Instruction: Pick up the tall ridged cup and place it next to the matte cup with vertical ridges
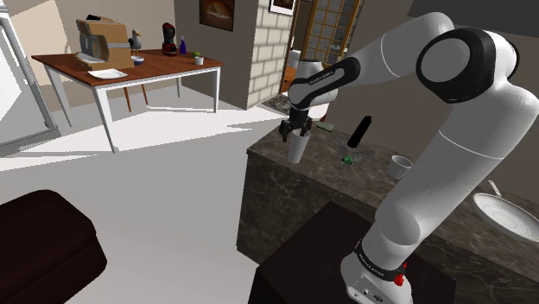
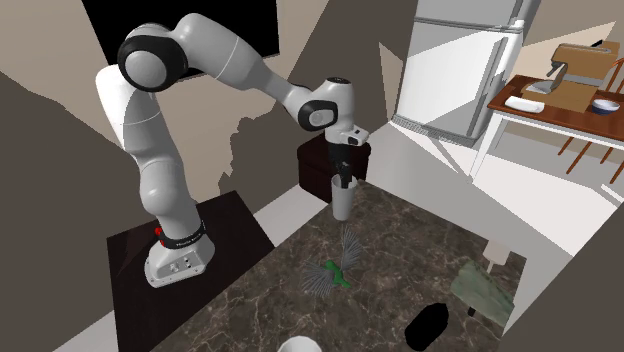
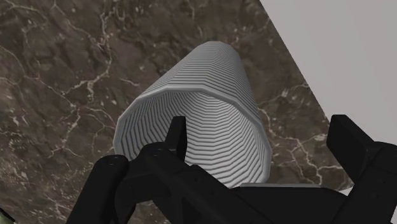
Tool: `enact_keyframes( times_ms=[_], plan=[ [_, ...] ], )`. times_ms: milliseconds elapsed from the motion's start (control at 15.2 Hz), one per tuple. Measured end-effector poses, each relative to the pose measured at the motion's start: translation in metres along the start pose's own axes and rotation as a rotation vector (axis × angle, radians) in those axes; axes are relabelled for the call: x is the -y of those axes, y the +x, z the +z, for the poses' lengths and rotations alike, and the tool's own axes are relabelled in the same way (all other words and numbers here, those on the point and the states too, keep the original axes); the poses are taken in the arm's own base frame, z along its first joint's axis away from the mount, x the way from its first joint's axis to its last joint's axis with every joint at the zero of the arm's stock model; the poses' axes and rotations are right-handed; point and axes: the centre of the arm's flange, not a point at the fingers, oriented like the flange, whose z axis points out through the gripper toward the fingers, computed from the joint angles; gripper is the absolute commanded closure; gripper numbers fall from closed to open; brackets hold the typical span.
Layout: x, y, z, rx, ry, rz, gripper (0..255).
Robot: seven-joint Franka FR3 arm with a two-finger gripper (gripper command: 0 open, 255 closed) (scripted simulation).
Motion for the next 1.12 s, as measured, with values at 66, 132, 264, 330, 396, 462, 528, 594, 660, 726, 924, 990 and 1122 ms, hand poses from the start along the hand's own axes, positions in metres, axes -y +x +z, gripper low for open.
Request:
enact_keyframes(
  times_ms=[66,132,264,330,396,462,528,594,660,726,924,990,1122],
  plan=[
    [0.000,0.000,0.000,0.000,0.000,0.000,0],
    [0.000,0.000,0.000,0.000,0.000,0.000,0],
    [0.000,0.000,0.000,0.000,0.000,0.000,255],
    [0.000,0.000,0.000,0.000,0.000,0.000,255],
    [0.000,0.000,0.000,0.000,0.000,0.000,255],
    [0.000,0.000,0.000,0.000,0.000,0.000,255],
    [0.000,0.000,0.000,0.000,0.000,0.000,255],
    [0.000,0.000,0.000,-0.001,0.000,0.000,255],
    [0.000,0.000,0.000,-0.001,0.000,0.000,255],
    [0.000,0.000,0.000,-0.001,0.000,0.000,255],
    [0.000,0.000,0.000,-0.001,0.000,0.000,255],
    [0.000,0.000,-0.002,0.000,0.000,0.000,255],
    [-0.001,0.000,-0.010,0.000,0.000,0.000,255]
  ],
)
